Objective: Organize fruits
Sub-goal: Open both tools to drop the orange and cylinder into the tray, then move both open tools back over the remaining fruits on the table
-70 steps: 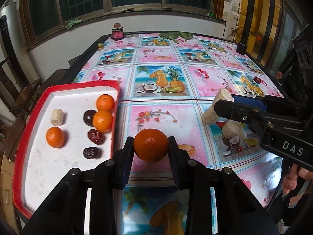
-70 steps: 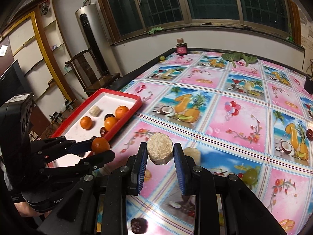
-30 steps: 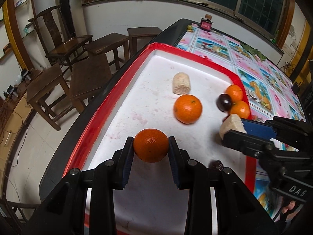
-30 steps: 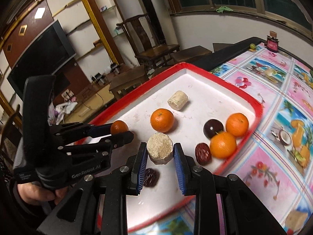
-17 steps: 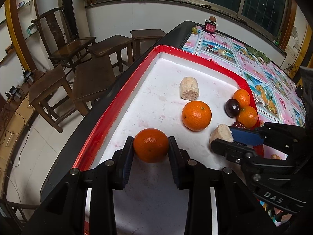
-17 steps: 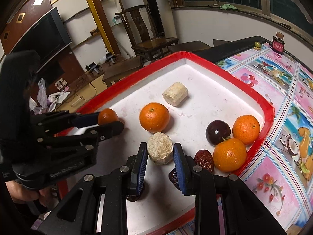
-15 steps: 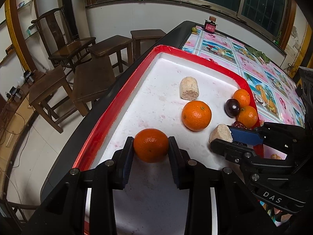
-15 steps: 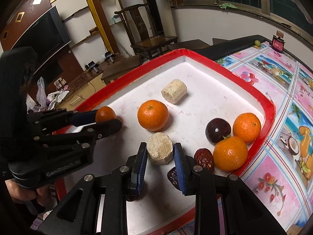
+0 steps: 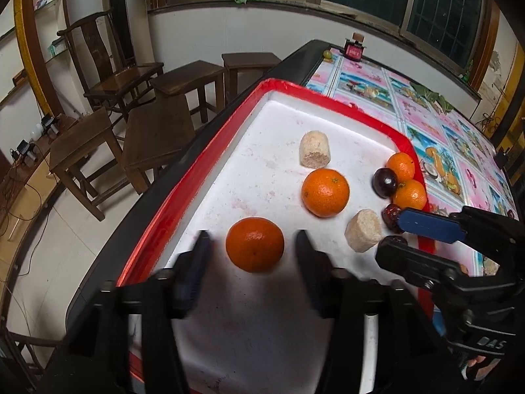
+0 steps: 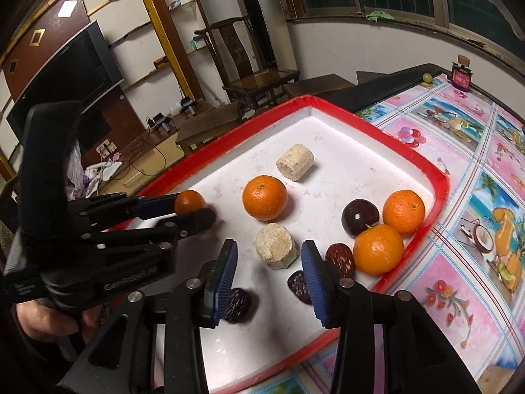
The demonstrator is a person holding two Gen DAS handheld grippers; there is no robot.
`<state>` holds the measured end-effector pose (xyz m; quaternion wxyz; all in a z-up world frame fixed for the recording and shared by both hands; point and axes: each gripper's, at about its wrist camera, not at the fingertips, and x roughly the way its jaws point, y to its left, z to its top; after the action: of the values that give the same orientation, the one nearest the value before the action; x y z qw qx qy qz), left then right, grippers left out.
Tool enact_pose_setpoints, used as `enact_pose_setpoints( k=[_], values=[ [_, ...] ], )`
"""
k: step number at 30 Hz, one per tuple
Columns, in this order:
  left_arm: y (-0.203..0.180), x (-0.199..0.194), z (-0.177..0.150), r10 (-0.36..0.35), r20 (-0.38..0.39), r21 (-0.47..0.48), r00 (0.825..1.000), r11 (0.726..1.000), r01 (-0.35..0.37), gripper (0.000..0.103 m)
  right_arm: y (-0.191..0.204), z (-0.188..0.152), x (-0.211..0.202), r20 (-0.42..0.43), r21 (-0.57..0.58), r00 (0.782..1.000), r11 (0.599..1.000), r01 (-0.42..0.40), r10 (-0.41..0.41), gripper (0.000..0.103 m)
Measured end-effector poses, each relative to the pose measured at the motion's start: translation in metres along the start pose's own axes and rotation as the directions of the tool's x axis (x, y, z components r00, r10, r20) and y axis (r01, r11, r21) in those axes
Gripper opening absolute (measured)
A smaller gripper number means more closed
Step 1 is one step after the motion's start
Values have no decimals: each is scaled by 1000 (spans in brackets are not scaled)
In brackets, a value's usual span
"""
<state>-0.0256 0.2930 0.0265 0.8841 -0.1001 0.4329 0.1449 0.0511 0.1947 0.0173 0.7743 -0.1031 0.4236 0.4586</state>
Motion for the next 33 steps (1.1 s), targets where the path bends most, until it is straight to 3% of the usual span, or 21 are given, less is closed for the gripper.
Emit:
enact_pose_setpoints(
  k=[11,16,26,33],
  values=[
    [-7,-15,-4,3,29,6,1000,1000,-3,64,9,-26,-49,62,15,998,999,-28,27,61],
    [-13,-21,-7,9,38,13,999,1000,-10,66,15,-43,-70,75,0,997,1000,-32,31,75],
    [-30,-32,-13,3,40,35,999,999,-4,69,3,-77,-107,104,25,995,1000,-1,-1,78],
    [-50,-55,-31,-61,32,74,998,996,58,73,-28,-109,-134,101,78,994,996,38,-46,78]
  ],
)
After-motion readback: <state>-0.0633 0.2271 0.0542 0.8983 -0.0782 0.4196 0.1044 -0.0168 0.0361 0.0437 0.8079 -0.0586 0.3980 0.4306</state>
